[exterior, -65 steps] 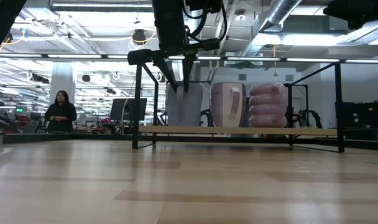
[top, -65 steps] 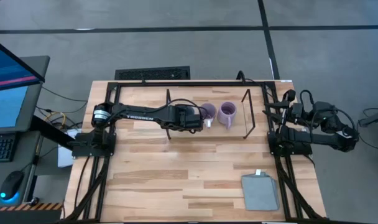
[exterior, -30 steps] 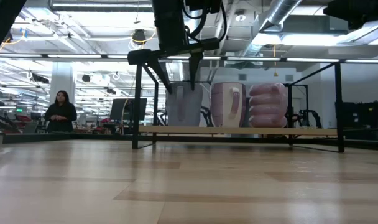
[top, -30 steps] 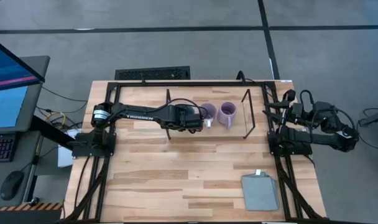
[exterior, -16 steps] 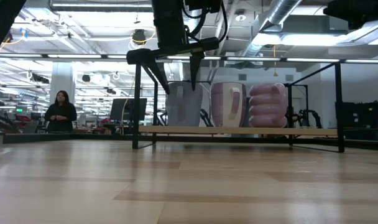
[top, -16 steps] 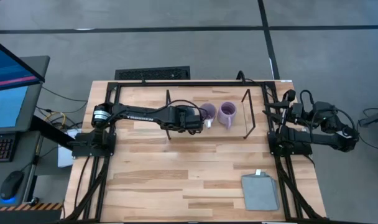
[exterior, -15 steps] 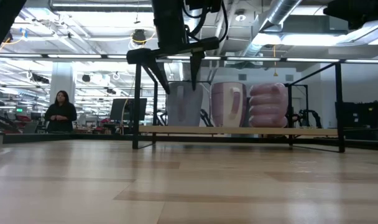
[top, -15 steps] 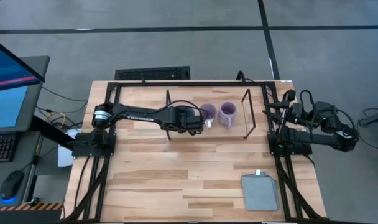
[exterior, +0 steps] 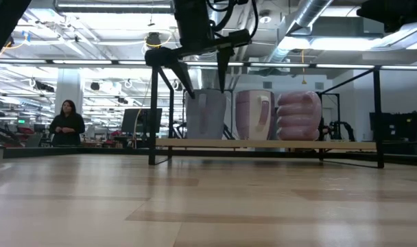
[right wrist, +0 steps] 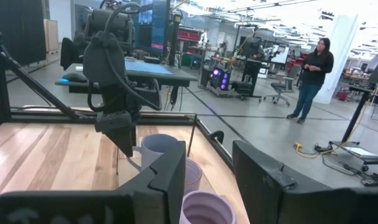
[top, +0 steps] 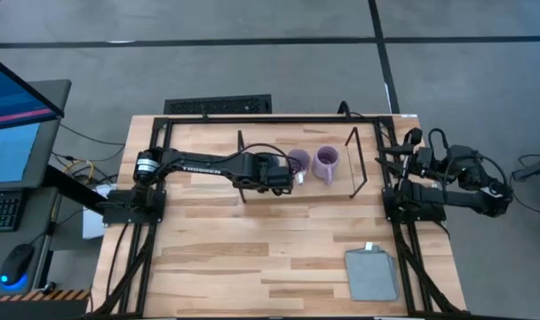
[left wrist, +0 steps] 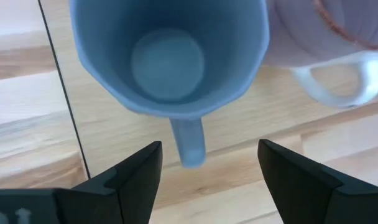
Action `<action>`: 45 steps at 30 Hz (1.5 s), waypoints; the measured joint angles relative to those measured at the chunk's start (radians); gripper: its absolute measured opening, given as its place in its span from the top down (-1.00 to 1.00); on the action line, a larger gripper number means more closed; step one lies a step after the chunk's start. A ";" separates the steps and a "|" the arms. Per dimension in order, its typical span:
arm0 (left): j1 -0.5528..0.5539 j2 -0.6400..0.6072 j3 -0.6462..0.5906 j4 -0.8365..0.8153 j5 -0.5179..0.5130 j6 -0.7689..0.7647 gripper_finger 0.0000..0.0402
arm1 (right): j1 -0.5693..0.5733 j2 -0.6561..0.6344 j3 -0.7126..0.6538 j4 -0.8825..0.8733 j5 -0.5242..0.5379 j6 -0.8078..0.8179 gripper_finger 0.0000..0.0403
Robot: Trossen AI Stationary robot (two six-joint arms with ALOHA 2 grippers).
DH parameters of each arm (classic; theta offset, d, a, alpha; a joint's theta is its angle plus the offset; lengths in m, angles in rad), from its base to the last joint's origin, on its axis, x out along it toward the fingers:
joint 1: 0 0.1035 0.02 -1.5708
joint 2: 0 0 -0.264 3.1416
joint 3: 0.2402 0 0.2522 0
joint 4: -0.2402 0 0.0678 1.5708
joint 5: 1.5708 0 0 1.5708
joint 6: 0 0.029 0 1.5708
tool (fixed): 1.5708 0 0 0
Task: Stack small to large cups/mugs on shelf
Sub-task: Return to Home Position
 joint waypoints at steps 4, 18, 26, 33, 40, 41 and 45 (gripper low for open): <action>0.000 -0.001 0.000 -0.004 0.024 0.000 -0.28 | 0.000 0.000 0.000 0.000 0.000 0.000 0.24; -0.014 -0.005 0.002 -0.023 0.155 -0.003 -0.28 | 0.000 0.000 0.000 0.000 0.000 0.000 0.24; -0.016 -0.012 0.006 -0.023 0.410 0.012 -0.28 | 0.000 0.000 0.000 0.000 0.000 0.000 0.23; -0.032 -0.005 0.077 0.004 0.751 0.095 -0.28 | 0.000 0.000 0.000 0.000 0.000 0.000 0.24; -0.039 -0.005 0.284 -0.146 0.575 0.189 -0.28 | 0.000 0.000 0.000 0.000 0.000 0.000 0.23; -0.039 -0.005 0.312 -0.165 0.549 0.191 -0.28 | 0.000 0.000 0.000 0.000 0.000 0.000 0.23; -0.067 -0.005 0.454 -0.213 0.458 0.271 -0.28 | 0.000 0.000 0.000 0.000 0.000 0.000 0.24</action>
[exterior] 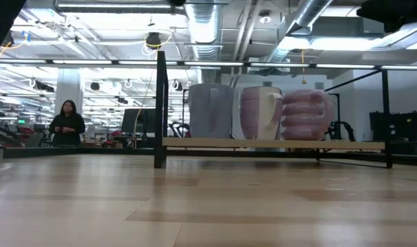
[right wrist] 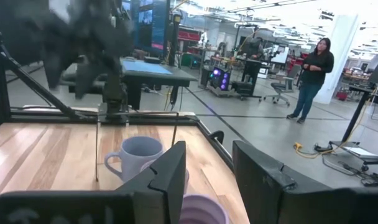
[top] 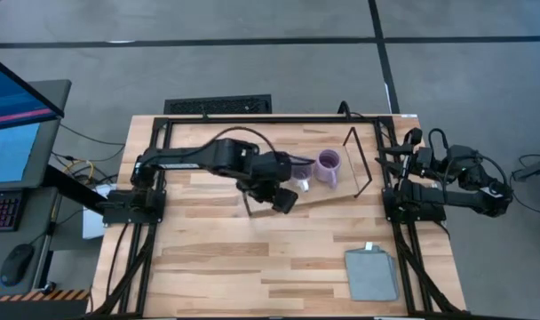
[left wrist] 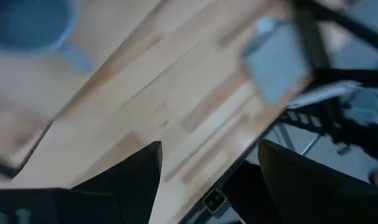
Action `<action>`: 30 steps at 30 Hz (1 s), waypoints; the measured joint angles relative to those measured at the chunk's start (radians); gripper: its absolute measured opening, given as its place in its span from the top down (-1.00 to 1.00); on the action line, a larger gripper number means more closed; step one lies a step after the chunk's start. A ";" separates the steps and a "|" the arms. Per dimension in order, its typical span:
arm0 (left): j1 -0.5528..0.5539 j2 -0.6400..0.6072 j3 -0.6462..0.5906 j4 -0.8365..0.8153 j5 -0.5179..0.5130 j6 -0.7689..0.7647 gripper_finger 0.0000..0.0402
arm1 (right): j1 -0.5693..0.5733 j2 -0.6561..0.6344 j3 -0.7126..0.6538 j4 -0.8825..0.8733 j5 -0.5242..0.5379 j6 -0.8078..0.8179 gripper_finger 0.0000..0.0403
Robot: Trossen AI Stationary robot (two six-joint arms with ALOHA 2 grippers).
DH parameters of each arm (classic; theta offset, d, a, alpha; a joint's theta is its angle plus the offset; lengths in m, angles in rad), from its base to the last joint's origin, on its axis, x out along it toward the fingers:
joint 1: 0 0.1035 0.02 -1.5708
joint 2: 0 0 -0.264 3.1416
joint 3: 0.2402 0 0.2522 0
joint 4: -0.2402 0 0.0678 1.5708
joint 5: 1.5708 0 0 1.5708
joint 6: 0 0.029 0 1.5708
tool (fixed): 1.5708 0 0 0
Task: Stack small to large cups/mugs on shelf
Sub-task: Return to Home Position
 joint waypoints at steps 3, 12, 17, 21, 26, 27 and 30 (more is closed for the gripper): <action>-0.049 0.000 0.110 0.022 -0.105 0.124 -0.28 | 0.000 0.000 0.000 0.000 0.000 0.000 0.24; -0.218 -0.135 0.068 0.207 -0.447 0.501 -0.28 | 0.000 0.000 0.000 0.000 0.000 0.000 0.24; -0.292 -0.153 0.068 0.205 -0.641 0.625 -0.28 | 0.000 0.000 0.000 0.000 0.000 0.000 0.23; -0.333 -0.158 0.067 0.195 -0.762 0.638 -0.28 | 0.000 0.000 0.000 0.000 0.000 0.000 0.23; -0.345 -0.187 0.067 0.241 -0.694 0.727 -0.28 | 0.000 0.000 0.000 0.000 0.000 0.000 0.24; -0.345 -0.194 0.066 0.239 -0.687 0.754 -0.28 | 0.000 0.000 0.000 0.000 0.000 0.000 0.24; -0.326 -0.227 0.066 0.212 -0.648 0.824 -0.28 | 0.000 0.000 0.000 0.000 0.000 0.000 0.24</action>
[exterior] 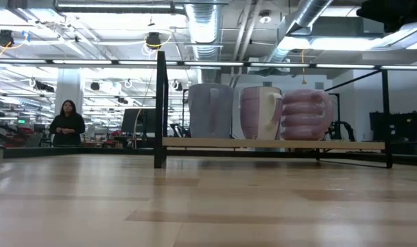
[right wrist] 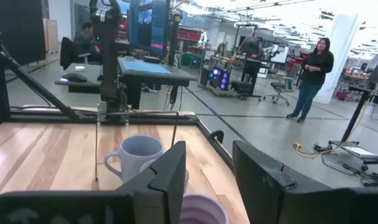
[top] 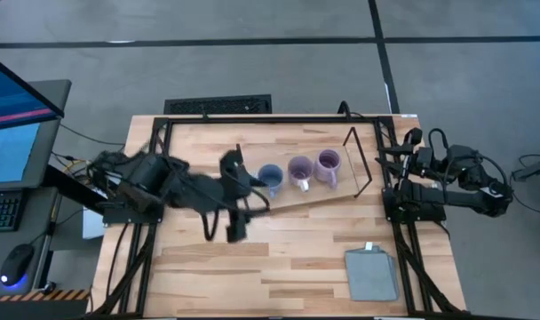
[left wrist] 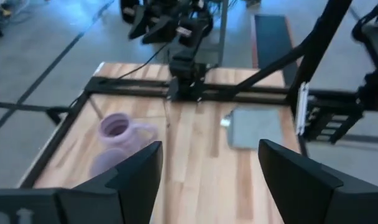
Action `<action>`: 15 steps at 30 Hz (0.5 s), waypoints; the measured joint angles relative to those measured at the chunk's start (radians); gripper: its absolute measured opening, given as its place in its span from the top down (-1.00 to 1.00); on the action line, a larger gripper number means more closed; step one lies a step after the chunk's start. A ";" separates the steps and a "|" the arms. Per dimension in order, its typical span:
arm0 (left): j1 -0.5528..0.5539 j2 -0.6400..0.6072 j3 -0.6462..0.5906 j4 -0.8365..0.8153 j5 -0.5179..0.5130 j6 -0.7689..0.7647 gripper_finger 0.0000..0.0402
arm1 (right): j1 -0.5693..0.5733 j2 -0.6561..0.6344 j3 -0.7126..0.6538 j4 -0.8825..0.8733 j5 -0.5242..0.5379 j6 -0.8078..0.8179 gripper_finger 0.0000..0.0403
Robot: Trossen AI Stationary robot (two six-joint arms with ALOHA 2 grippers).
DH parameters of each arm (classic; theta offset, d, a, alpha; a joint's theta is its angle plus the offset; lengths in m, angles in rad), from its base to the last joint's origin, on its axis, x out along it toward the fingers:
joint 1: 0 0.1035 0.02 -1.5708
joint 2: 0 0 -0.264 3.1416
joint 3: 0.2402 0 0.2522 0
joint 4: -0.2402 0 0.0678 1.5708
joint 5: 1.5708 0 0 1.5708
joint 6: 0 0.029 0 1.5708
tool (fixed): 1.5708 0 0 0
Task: Stack small to large cups/mugs on shelf
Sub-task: Return to Home Position
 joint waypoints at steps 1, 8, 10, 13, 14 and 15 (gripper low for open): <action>0.008 -0.016 0.000 -0.027 0.012 0.007 -0.28 | 0.000 0.000 0.000 0.000 0.000 0.000 0.23; 0.068 -0.142 -0.002 -0.182 0.099 0.106 -0.28 | 0.000 0.000 0.000 0.000 0.000 0.000 0.24; 0.085 -0.199 -0.029 -0.206 0.104 0.128 -0.28 | 0.000 0.000 0.000 0.000 0.000 0.000 0.24; 0.096 -0.310 -0.139 -0.185 0.121 0.142 -0.28 | 0.000 0.000 0.000 0.001 0.000 0.000 0.24; 0.097 -0.351 -0.193 -0.155 0.124 0.148 -0.28 | 0.000 0.000 0.000 0.000 0.000 0.000 0.24; 0.098 -0.394 -0.256 -0.108 0.126 0.159 -0.28 | 0.000 0.000 0.000 0.000 0.000 0.000 0.23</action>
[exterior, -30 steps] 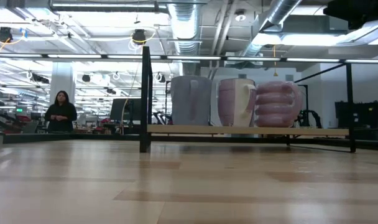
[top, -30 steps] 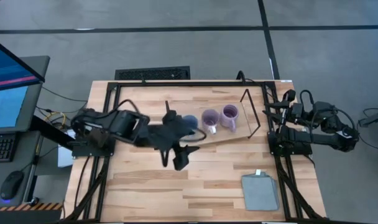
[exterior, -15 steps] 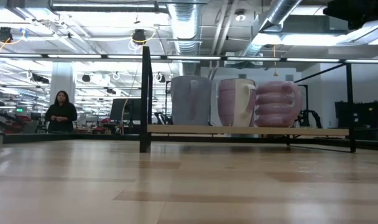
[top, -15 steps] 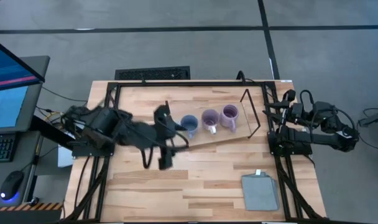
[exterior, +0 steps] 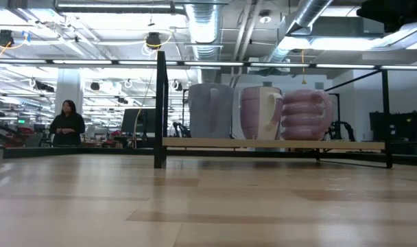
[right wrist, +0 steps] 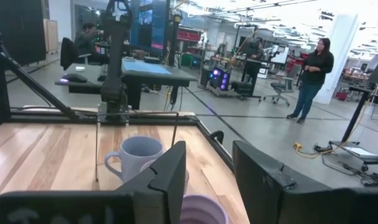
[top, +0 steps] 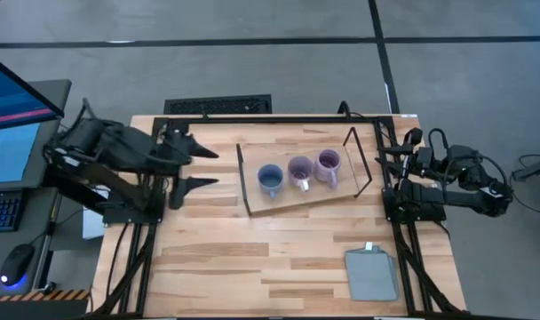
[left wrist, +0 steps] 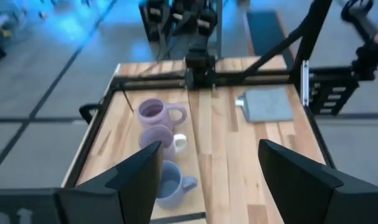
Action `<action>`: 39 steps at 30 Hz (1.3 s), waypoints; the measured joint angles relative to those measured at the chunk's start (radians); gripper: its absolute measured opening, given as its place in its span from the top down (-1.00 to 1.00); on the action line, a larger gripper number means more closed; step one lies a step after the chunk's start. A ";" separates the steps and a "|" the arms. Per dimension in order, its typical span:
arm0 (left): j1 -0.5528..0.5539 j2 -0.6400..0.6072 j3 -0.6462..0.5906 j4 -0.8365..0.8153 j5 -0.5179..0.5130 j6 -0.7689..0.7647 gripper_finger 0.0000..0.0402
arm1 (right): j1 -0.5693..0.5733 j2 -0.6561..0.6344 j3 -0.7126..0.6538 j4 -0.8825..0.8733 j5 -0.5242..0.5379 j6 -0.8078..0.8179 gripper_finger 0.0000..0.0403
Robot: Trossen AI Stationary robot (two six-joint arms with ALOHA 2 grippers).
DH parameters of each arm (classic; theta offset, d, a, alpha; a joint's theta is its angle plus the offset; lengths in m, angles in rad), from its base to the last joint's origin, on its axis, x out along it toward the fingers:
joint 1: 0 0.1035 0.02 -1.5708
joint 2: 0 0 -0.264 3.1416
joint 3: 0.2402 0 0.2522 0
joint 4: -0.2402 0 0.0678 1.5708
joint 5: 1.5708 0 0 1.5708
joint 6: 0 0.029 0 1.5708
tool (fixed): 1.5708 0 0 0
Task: Stack small to large cups/mugs on shelf
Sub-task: Return to Home Position
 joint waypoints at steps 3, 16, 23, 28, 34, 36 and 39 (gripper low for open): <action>0.003 -0.136 -0.206 0.164 -0.004 0.030 -0.28 | 0.000 0.000 0.000 0.000 0.000 0.000 0.23; 0.092 -0.576 -1.016 0.754 -0.022 0.079 -0.28 | 0.000 0.000 0.000 -0.002 0.003 0.000 0.23; 0.158 -0.734 -1.343 1.067 -0.004 0.122 -0.28 | 0.000 0.000 0.000 -0.001 0.003 0.000 0.24; 0.202 -0.807 -1.474 1.125 -0.004 0.120 -0.28 | 0.000 0.000 0.000 -0.004 0.003 0.000 0.23; 0.251 -0.827 -1.636 1.234 0.035 0.109 -0.28 | 0.000 0.000 0.000 -0.004 0.003 0.000 0.24; 0.264 -0.827 -1.684 1.296 0.053 0.107 -0.28 | 0.000 0.000 0.000 -0.004 0.002 0.000 0.24; 0.286 -0.827 -1.721 1.344 0.073 0.105 -0.28 | 0.000 0.000 0.000 -0.004 0.000 0.000 0.24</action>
